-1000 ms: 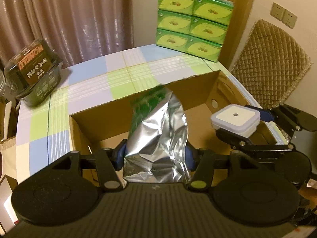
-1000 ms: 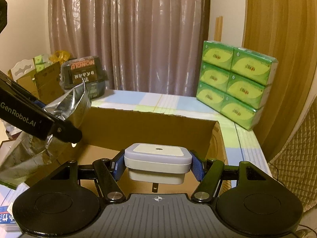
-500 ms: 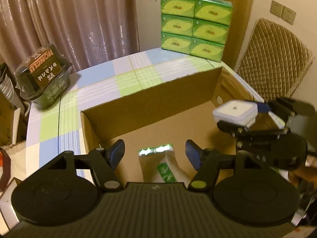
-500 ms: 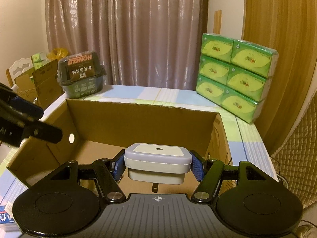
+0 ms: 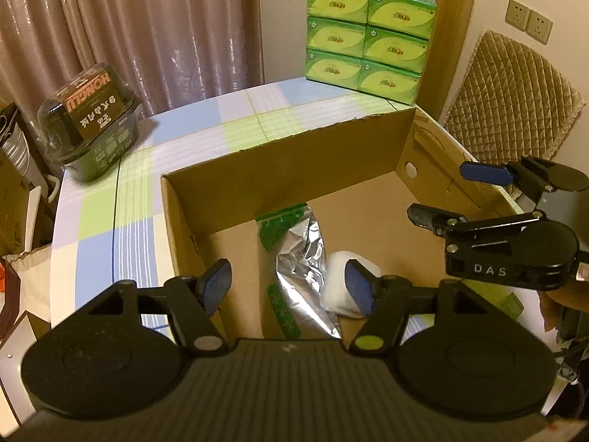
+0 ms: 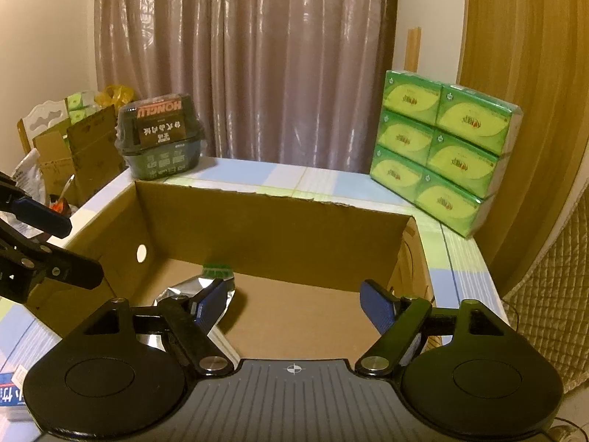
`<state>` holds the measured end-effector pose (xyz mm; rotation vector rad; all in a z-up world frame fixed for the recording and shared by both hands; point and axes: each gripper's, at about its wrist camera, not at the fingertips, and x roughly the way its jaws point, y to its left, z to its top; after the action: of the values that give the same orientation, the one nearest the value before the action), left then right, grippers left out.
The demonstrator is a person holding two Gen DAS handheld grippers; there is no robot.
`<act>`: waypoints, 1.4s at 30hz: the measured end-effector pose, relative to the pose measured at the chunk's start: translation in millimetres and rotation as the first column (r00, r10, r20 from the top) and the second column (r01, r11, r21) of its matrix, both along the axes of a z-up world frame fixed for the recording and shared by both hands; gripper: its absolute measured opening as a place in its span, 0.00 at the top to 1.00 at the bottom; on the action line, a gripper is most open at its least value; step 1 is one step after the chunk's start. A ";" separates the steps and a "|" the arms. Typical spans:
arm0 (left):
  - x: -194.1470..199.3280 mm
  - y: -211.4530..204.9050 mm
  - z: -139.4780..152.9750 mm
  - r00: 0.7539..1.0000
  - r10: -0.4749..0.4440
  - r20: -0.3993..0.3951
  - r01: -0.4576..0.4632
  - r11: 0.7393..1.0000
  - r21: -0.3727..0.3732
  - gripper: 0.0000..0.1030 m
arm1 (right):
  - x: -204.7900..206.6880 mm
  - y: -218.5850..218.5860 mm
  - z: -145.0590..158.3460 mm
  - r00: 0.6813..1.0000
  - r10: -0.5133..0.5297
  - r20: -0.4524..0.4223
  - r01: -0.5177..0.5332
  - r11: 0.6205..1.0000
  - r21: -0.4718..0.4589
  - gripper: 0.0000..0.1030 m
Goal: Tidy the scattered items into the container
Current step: 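Open both tools to drop the foil bag and adapter into the box, then move both open tools back toward the remaining items on the table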
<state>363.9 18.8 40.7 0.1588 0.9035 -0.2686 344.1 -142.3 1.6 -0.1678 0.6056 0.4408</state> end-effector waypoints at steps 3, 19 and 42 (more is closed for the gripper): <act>-6.8 3.3 1.9 1.000 0.006 0.004 -0.006 1.000 -0.005 0.37 | -4.5 -0.7 1.9 1.000 -0.001 -0.001 0.001 1.000 -0.004 0.25; -71.9 11.5 21.4 0.999 0.026 0.044 -0.025 0.999 -0.031 0.33 | -63.7 -11.9 27.0 1.000 -0.010 0.005 0.010 1.000 -0.023 0.23; -188.8 3.0 5.0 0.987 0.150 0.063 -0.145 0.986 -0.080 0.08 | -170.7 -46.4 19.4 0.995 -0.048 -0.092 0.051 0.998 0.035 0.08</act>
<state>175.1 21.8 45.7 0.0306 0.8308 -0.1584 173.4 -188.7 21.0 -0.0970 0.6893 0.4130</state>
